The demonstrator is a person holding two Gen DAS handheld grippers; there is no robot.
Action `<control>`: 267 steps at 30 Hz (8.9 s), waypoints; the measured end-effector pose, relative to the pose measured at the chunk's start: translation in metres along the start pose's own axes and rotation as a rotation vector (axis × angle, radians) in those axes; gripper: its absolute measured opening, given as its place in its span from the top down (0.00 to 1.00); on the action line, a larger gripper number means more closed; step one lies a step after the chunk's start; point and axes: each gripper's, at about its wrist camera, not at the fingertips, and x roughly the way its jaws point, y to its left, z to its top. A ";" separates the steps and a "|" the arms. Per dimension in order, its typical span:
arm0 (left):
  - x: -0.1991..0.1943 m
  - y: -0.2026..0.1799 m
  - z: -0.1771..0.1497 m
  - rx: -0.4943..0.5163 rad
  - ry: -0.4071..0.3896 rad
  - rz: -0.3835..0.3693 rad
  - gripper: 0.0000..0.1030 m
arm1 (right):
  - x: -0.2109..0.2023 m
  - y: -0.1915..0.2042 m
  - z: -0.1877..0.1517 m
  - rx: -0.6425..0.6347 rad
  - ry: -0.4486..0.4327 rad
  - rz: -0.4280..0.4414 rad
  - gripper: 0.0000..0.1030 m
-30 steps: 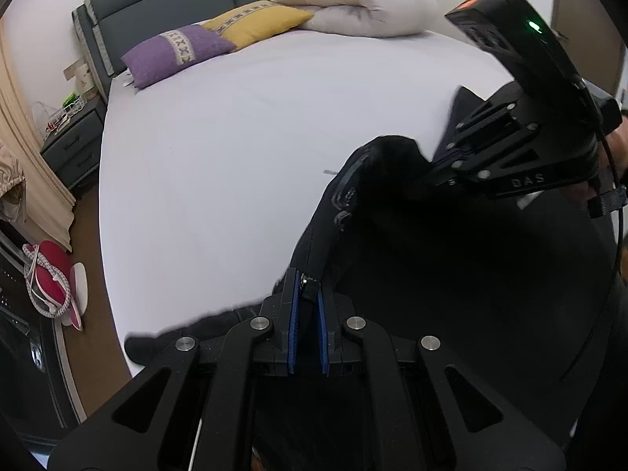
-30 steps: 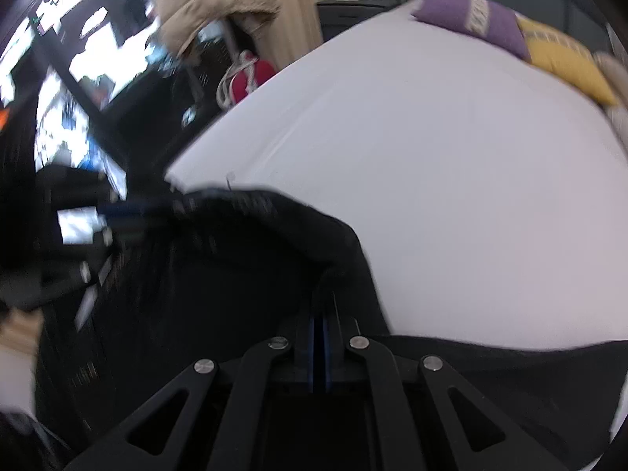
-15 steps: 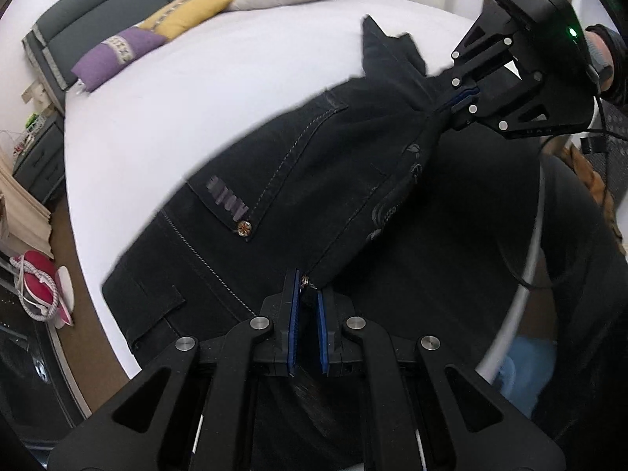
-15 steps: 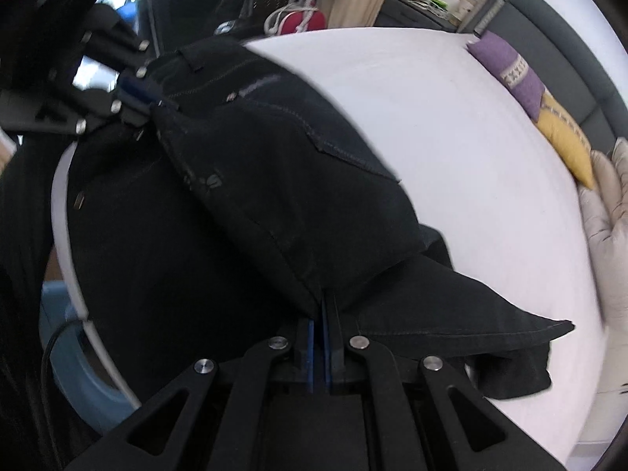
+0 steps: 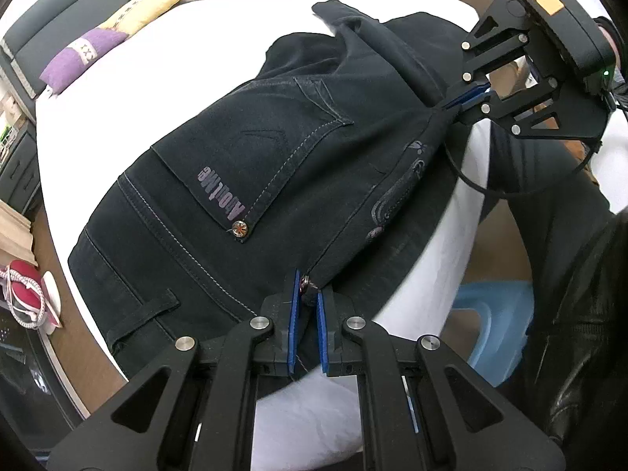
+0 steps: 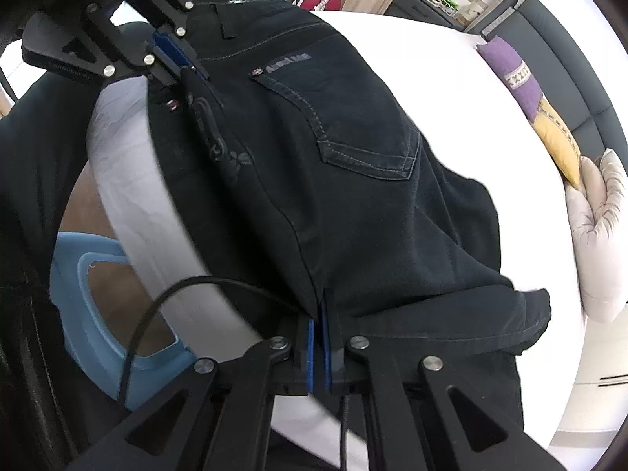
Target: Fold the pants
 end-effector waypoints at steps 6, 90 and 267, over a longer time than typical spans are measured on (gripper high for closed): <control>-0.003 0.006 -0.005 -0.003 -0.005 -0.007 0.93 | 0.000 0.022 -0.013 -0.004 0.025 -0.036 0.95; 0.060 0.019 0.062 -0.408 -0.015 -0.044 0.77 | 0.072 -0.354 -0.267 1.756 -0.572 0.319 0.96; 0.022 0.016 0.029 -0.499 -0.090 -0.001 0.76 | 0.011 -0.101 -0.445 2.175 -0.691 0.443 0.96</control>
